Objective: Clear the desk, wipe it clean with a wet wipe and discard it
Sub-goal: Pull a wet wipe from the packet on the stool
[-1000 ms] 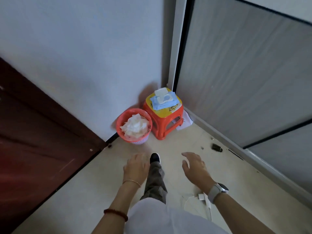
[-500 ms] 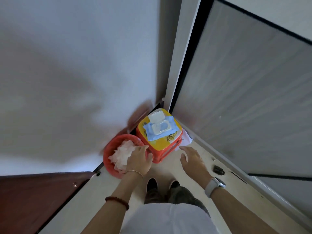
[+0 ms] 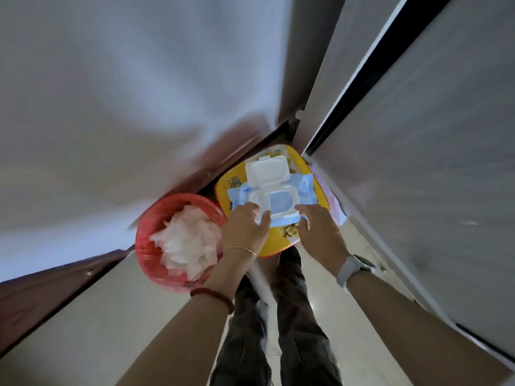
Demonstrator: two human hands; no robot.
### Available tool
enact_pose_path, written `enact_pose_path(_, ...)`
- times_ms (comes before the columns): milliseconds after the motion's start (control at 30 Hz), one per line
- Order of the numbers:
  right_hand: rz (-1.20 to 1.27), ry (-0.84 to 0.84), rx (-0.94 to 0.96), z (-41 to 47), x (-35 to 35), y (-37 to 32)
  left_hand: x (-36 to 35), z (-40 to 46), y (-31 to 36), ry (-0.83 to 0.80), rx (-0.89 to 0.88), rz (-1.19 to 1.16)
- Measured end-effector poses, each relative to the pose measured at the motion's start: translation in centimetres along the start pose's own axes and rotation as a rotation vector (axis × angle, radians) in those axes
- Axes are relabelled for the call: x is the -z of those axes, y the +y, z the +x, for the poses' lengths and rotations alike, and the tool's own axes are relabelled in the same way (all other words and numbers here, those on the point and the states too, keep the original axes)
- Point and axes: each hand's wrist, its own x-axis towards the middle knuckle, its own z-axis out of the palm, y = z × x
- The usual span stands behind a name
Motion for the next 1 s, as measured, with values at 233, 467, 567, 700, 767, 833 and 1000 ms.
enact_pose_path(233,-0.224,-0.022,0.167,6.5,-2.9,1.8,-3.8,4.7,-0.5,0.139,0.083,0.085)
enact_pose_path(467,-0.563,0.001,0.417,8.9,-4.9,2.5,-3.4,6.0,-3.8,0.232,0.155,-0.009)
enact_pose_path(567,-0.703,-0.011,0.436,9.6,-5.4,2.5,-3.7,6.9,-4.4,0.204,0.142,-0.011)
enact_pose_path(700,-0.813,-0.016,0.457,9.9,-6.1,2.6,-4.0,7.9,-5.0,0.173,0.166,-0.024)
enact_pose_path(767,-0.809,-0.019,0.465,10.0,-6.5,2.4,-4.1,8.2,-5.2,0.159,0.168,-0.024)
enact_pose_path(833,-0.812,-0.032,0.466,10.2,-6.7,2.3,-4.2,8.3,-5.4,0.145,0.159,-0.029)
enact_pose_path(1000,-0.806,-0.022,0.49,10.9,-6.8,2.6,-4.4,8.6,-5.7,0.142,0.153,-0.041)
